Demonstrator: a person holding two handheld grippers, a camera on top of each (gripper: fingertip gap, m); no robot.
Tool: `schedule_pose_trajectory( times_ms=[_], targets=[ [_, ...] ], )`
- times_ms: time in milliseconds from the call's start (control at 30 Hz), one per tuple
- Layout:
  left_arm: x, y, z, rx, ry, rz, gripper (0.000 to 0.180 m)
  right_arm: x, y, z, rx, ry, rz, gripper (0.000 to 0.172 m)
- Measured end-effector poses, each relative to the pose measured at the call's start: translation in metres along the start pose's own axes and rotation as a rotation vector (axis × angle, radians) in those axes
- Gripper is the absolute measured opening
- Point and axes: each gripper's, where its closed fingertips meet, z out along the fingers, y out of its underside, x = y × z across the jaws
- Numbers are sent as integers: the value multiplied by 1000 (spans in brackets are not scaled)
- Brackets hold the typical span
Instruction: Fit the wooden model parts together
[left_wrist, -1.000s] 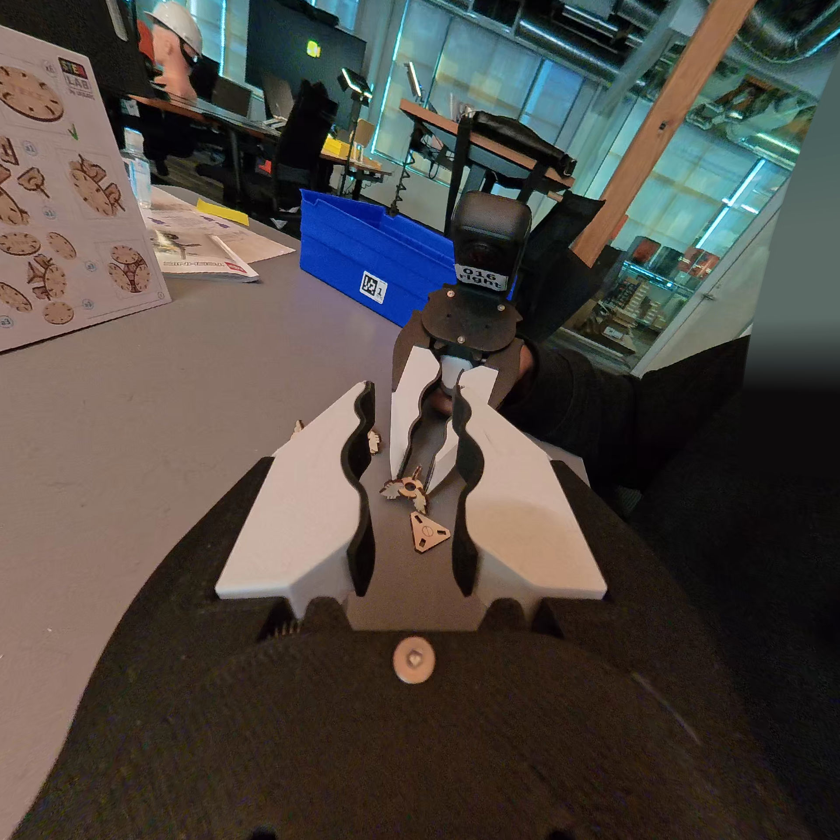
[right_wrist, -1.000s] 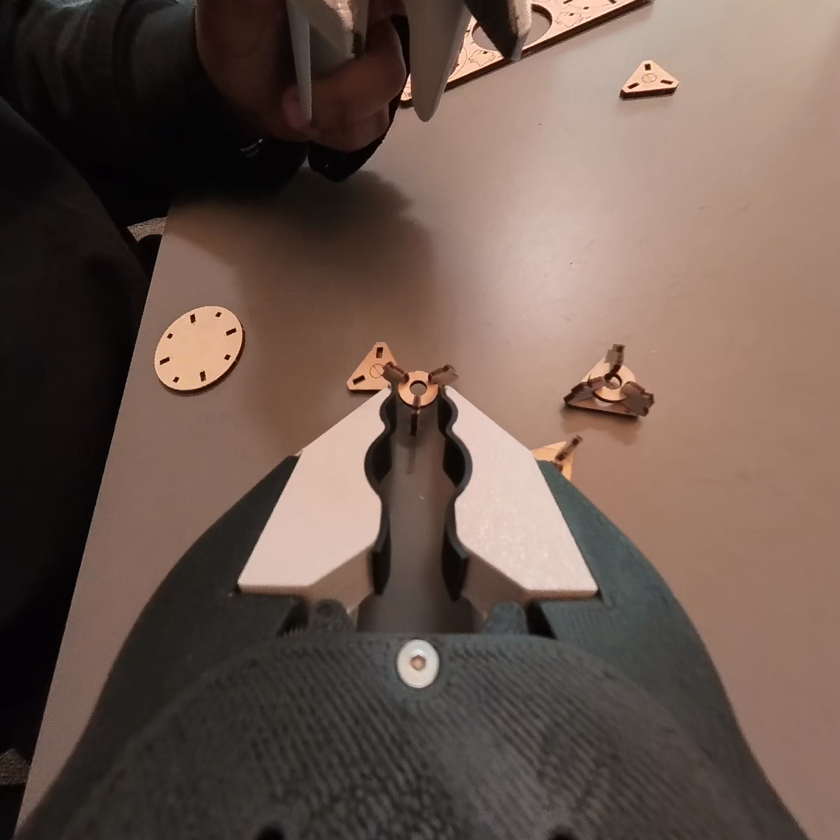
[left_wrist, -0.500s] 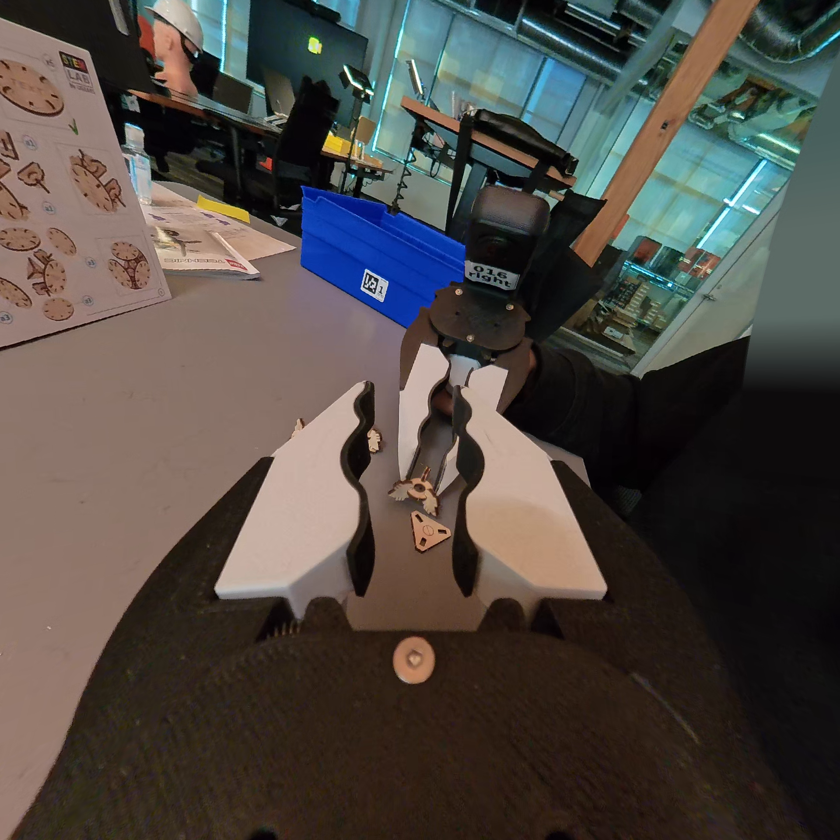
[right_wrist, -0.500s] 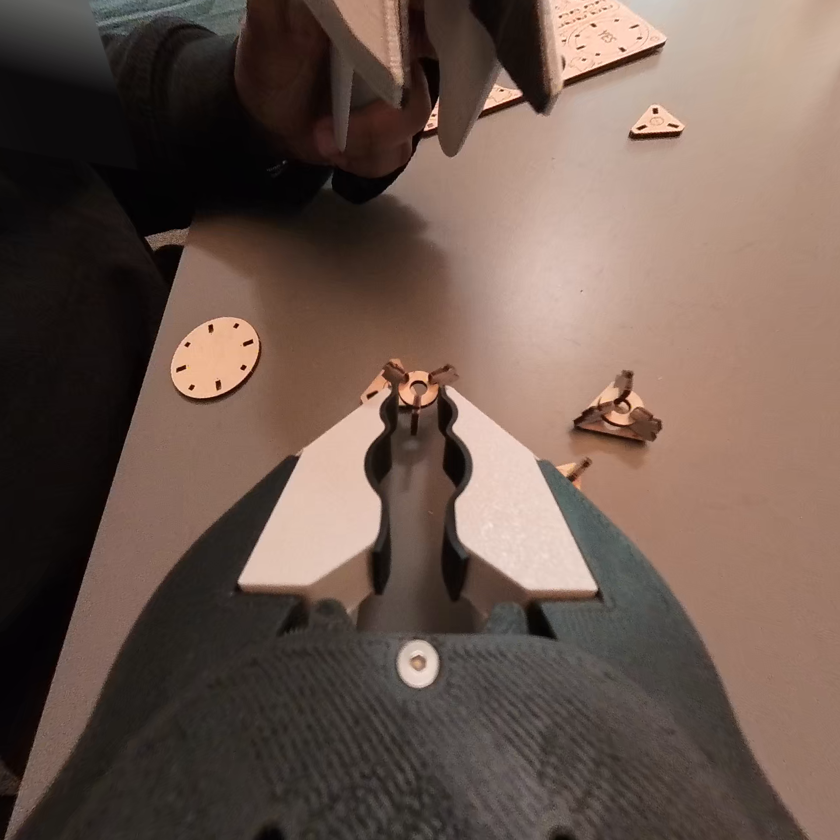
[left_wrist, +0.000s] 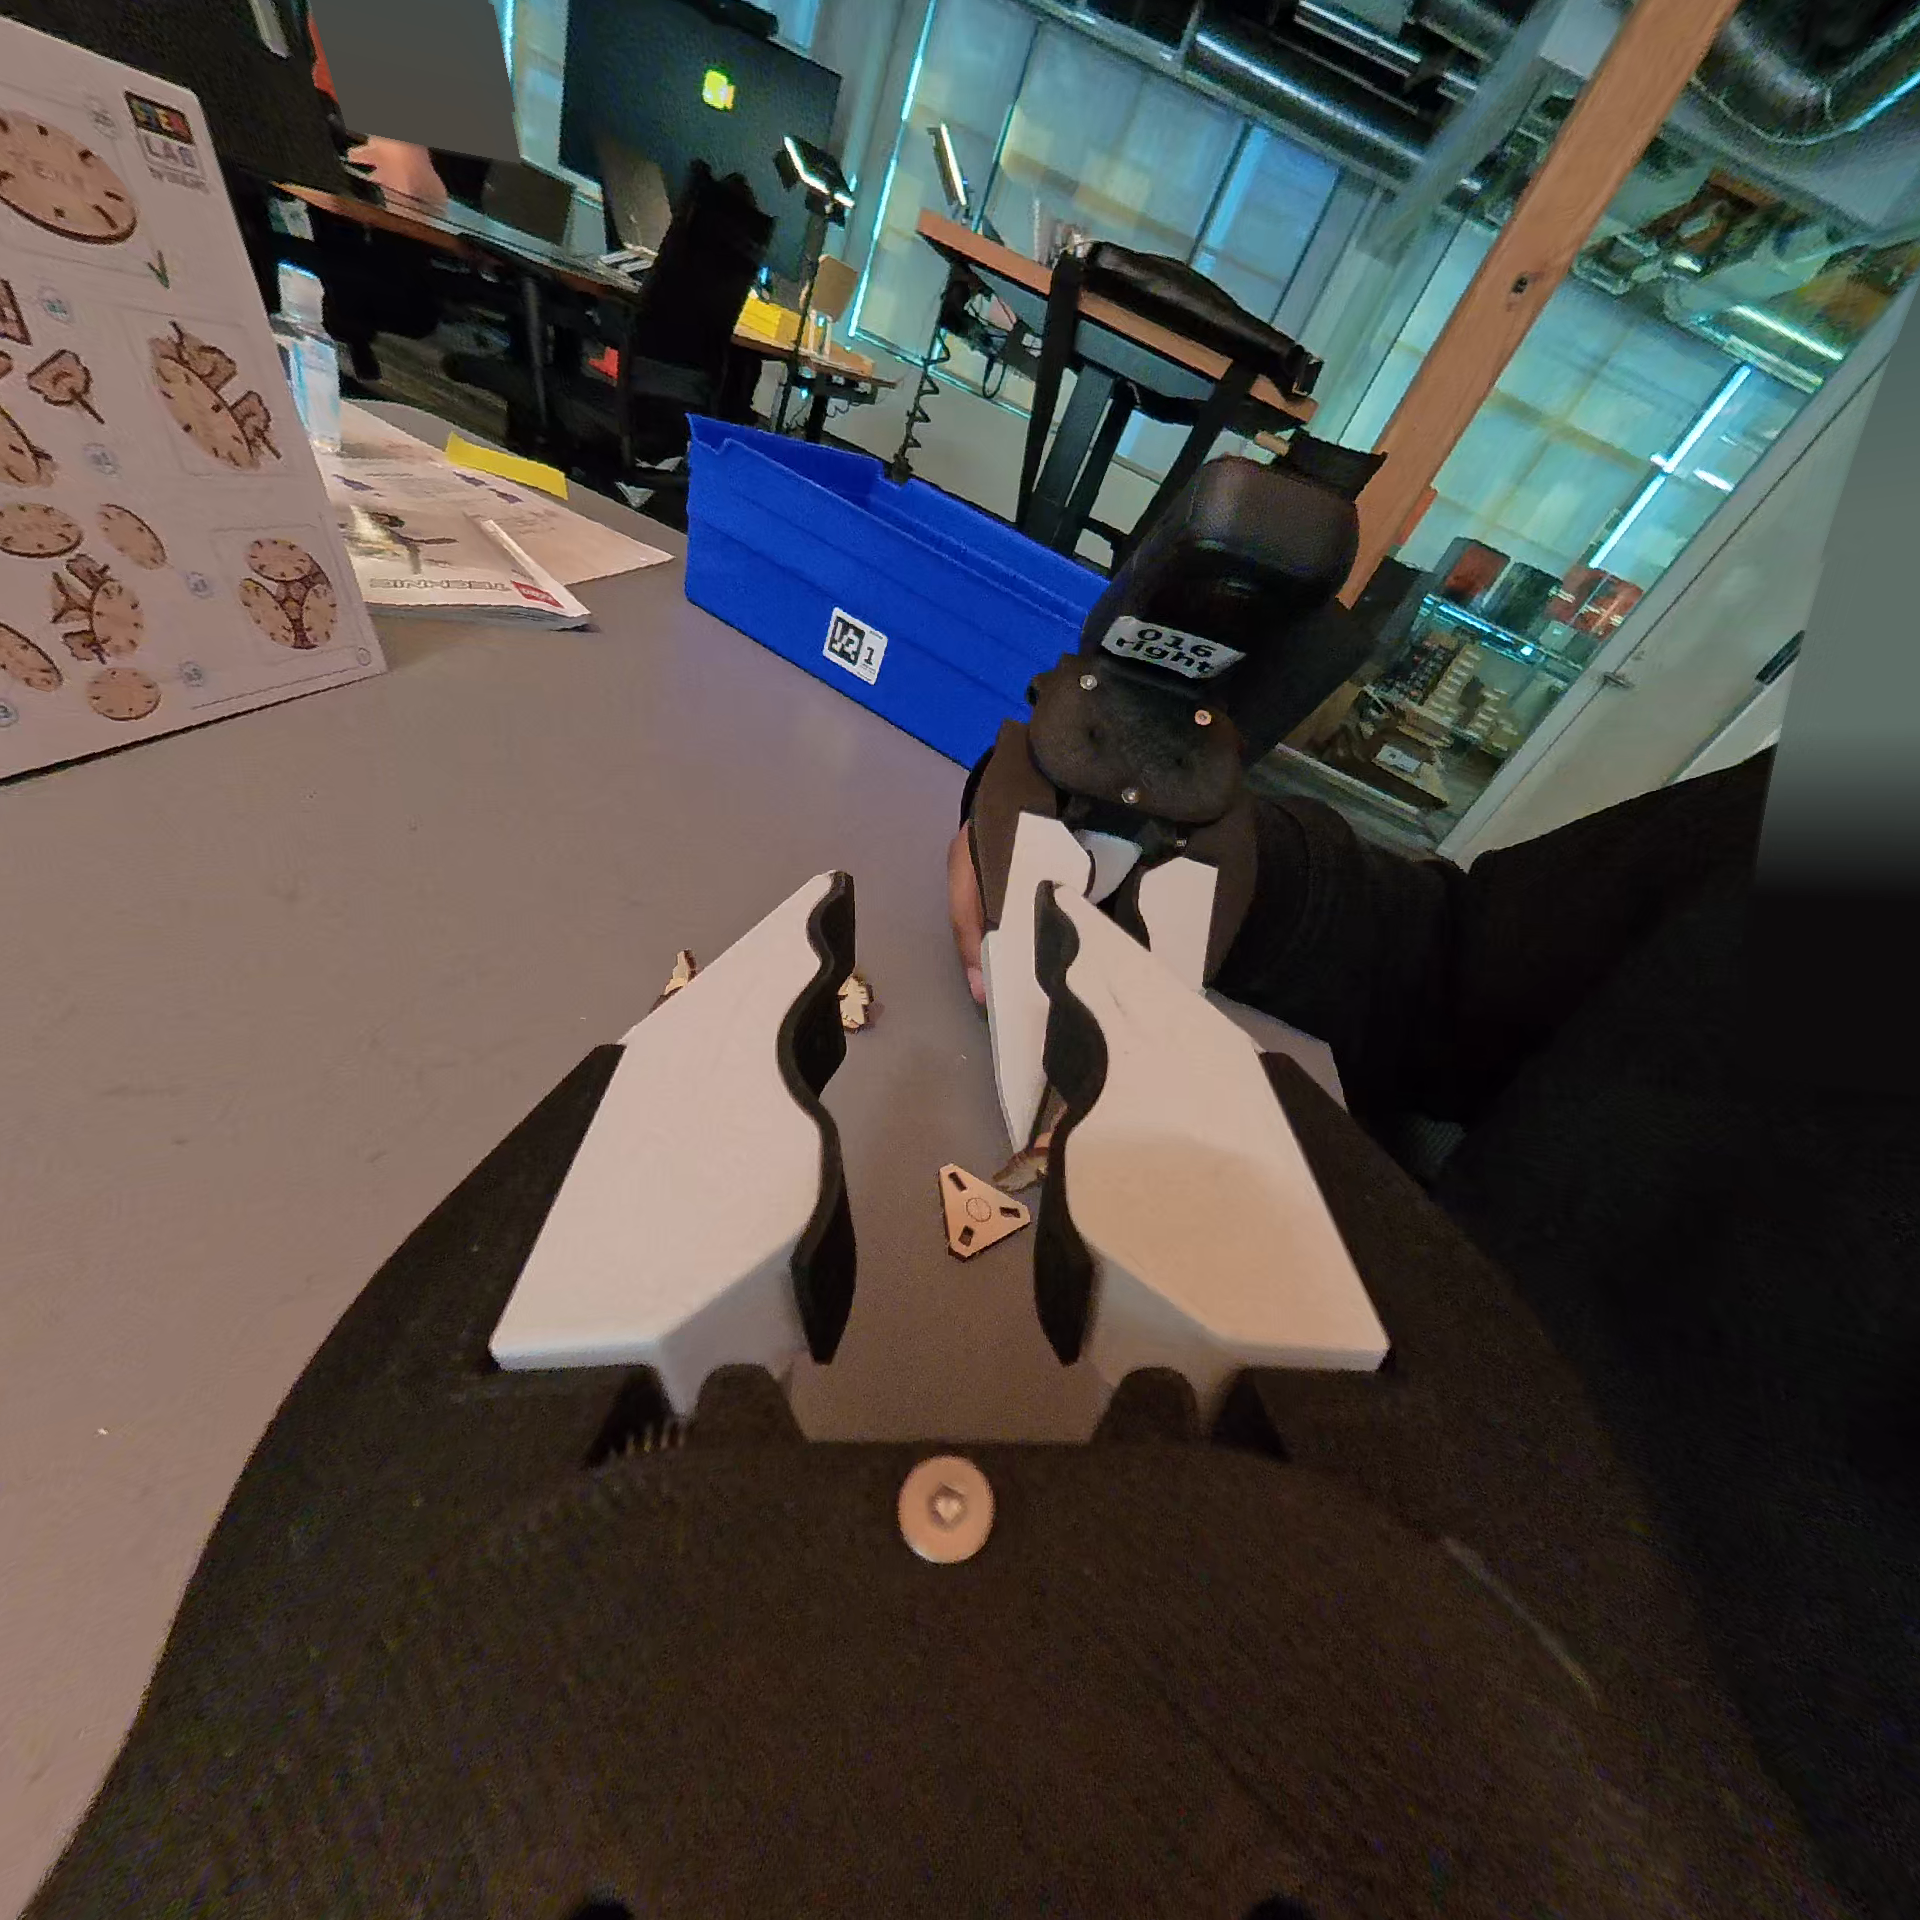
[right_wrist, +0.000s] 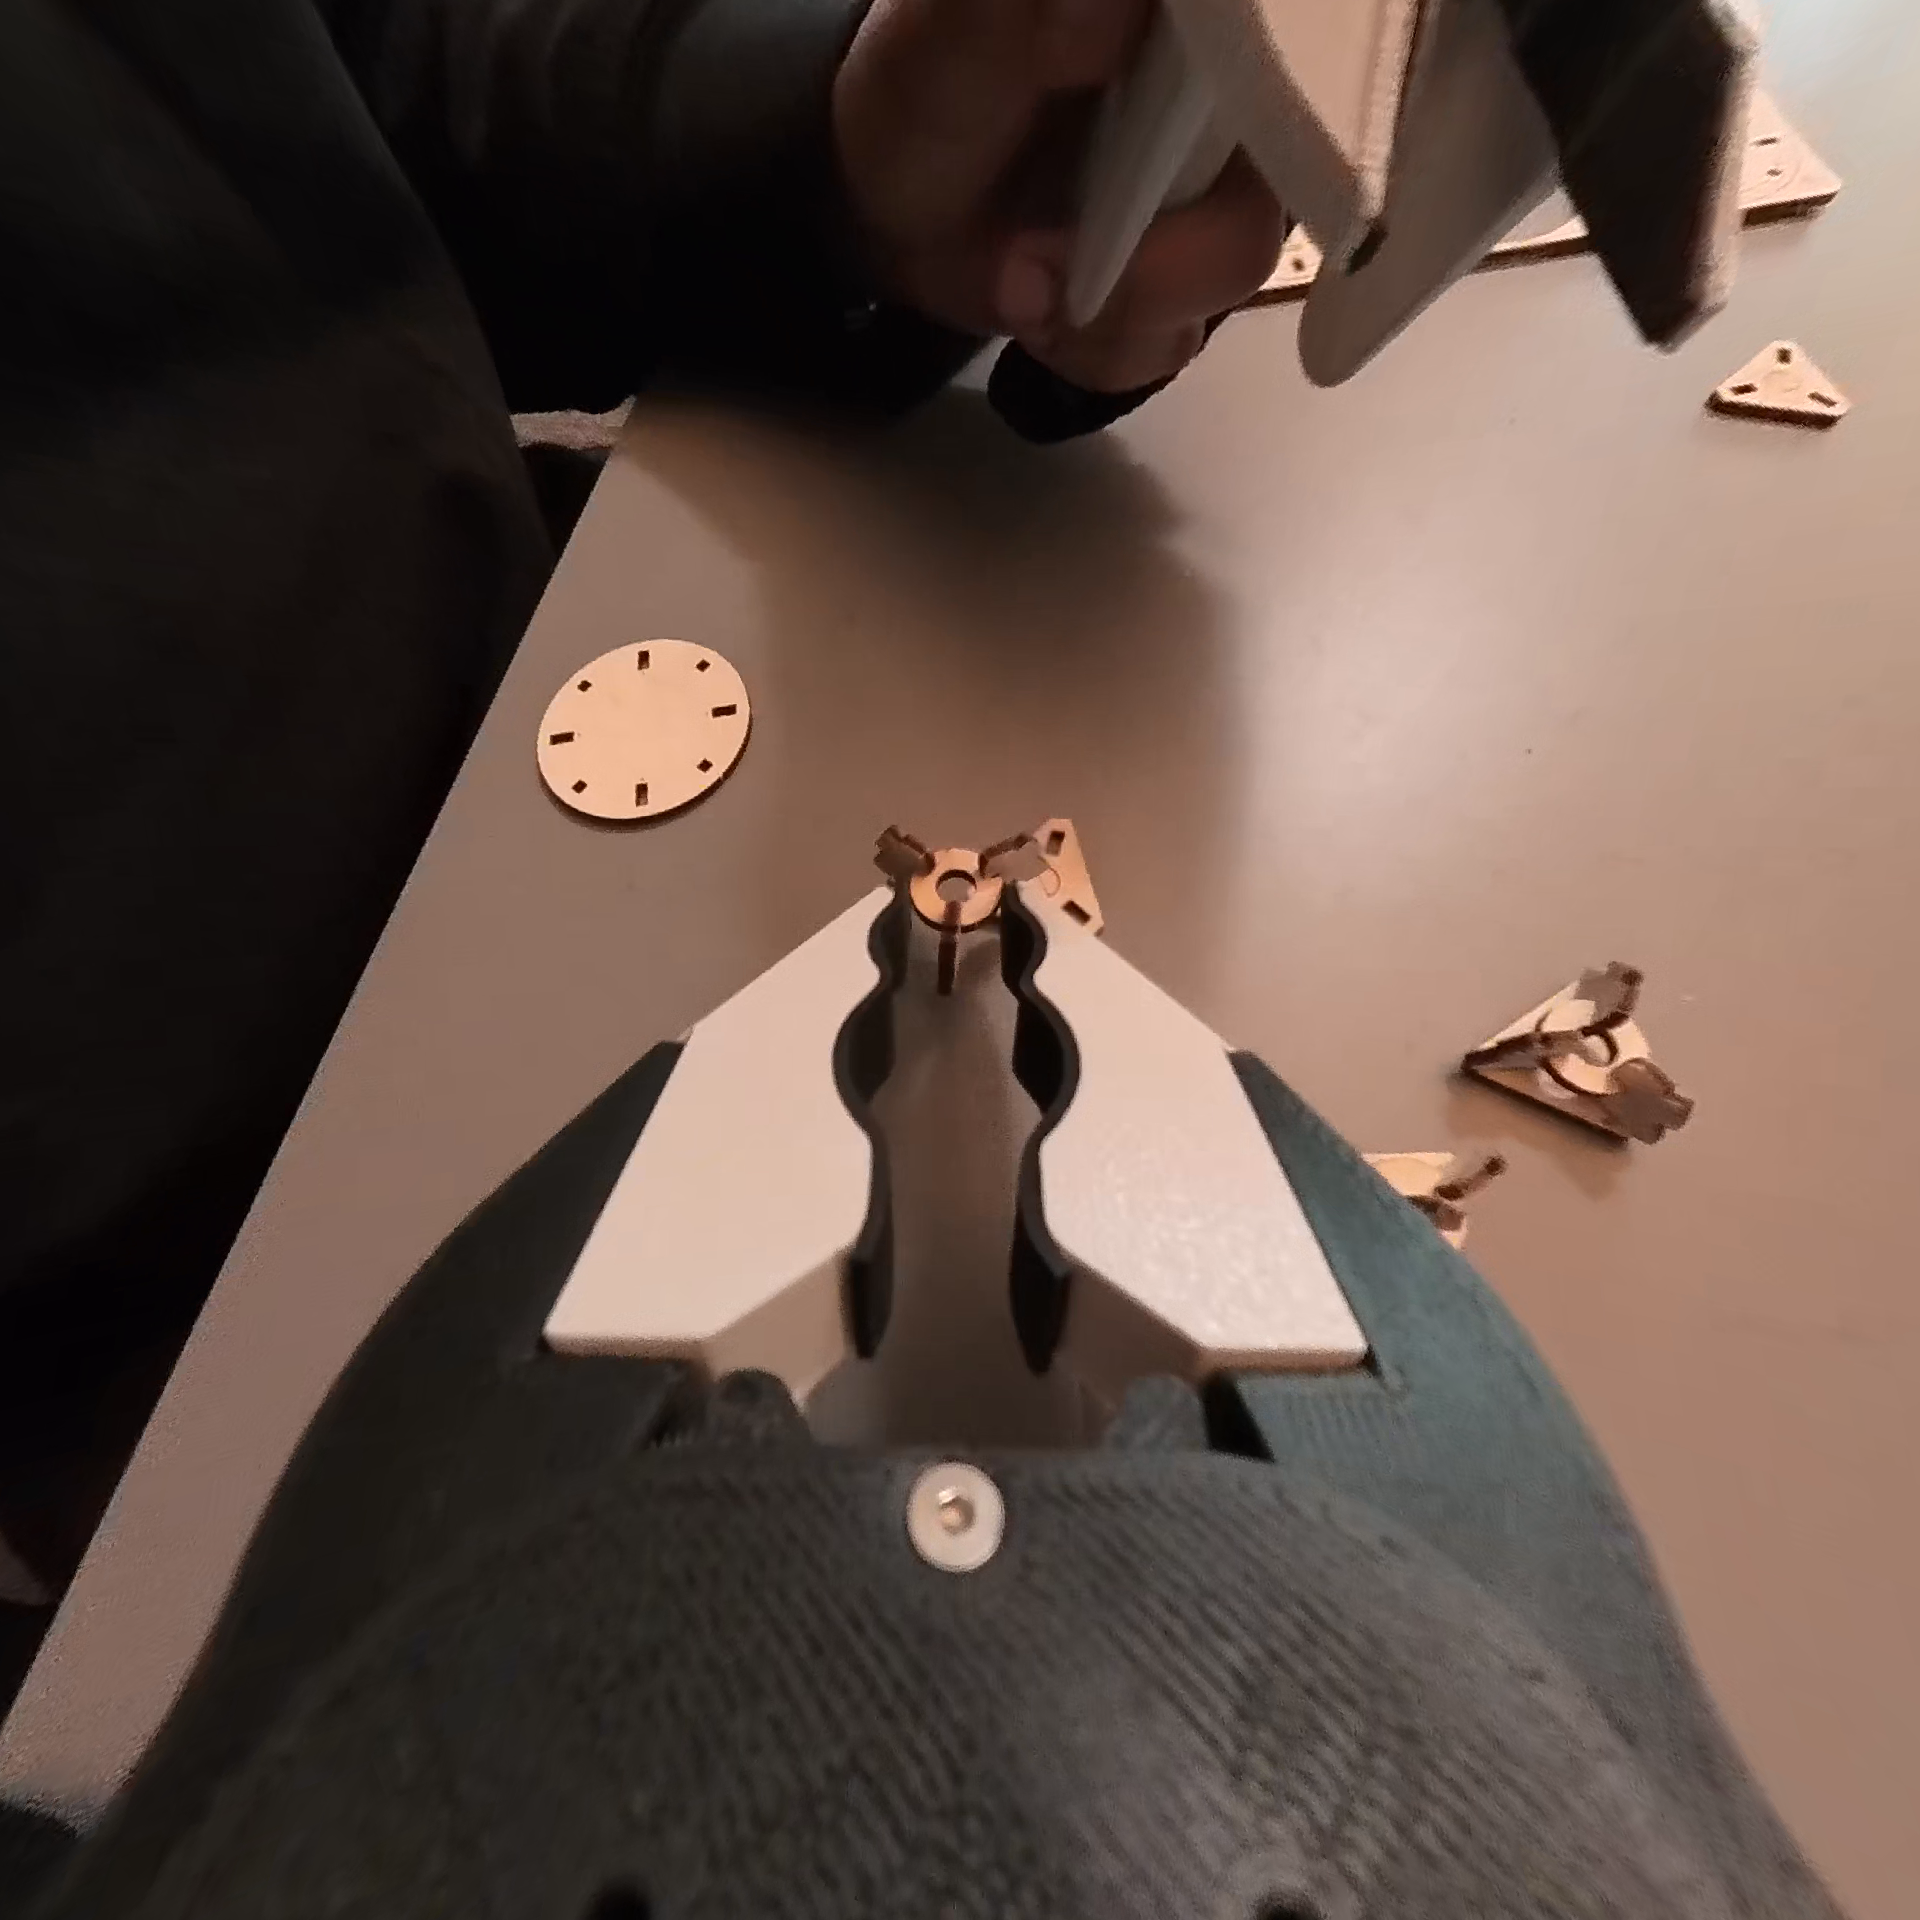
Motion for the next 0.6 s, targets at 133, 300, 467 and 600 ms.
schedule_pose_trajectory(
  times_ms=[133,300,467,600],
  targets=[
    [0,-1,-1,9,3,-5,33,-4,-1,-3,9,-23,-5,15],
    [1,-1,-1,8,11,-9,33,-26,11,-1,-56,-128,-25,15],
    [1,-2,-1,11,11,-13,34,-30,14,3,-83,-130,-61,16],
    [1,-1,-1,8,11,-13,34,-28,16,3,-90,-122,-53,18]
  ],
)
